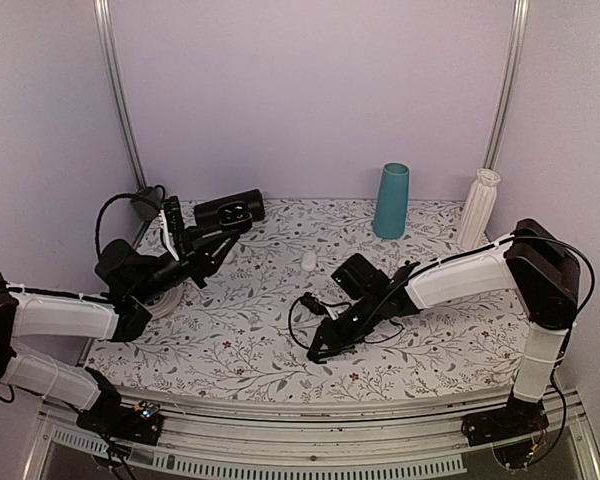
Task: Insert the wireless bluetooth earbuds into the charging case
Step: Adjust the right earbud at the center of the board.
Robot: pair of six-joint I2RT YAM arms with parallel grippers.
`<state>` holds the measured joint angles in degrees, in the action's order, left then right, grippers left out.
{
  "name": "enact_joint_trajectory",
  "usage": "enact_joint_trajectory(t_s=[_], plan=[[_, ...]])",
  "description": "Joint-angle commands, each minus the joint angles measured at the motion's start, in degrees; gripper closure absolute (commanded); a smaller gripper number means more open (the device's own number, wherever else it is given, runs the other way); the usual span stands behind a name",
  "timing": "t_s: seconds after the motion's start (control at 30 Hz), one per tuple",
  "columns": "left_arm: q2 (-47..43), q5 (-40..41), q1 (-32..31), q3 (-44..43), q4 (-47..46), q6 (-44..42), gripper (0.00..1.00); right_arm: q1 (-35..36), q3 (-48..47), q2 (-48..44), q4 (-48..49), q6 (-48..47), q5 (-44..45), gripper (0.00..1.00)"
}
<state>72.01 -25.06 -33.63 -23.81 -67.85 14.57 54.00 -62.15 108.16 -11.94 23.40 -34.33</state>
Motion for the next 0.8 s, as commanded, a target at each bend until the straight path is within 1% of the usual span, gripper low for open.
enact_joint_trajectory(t_s=[0.0,0.43,0.77], plan=[[-0.3,-0.3,-0.6,-0.1,-0.2,-0.7,1.00,0.2,0.4,1.0,0.9,0.2,-0.7,0.85],[-0.1,-0.3,-0.6,-0.1,-0.3,-0.8,1.00,-0.1,0.3,2.1,1.0,0.5,-0.4,0.85],[-0.3,-0.2,-0.6,0.0,-0.2,-0.8,1.00,-2.0,0.6,1.7,2.4,1.7,0.7,0.85]])
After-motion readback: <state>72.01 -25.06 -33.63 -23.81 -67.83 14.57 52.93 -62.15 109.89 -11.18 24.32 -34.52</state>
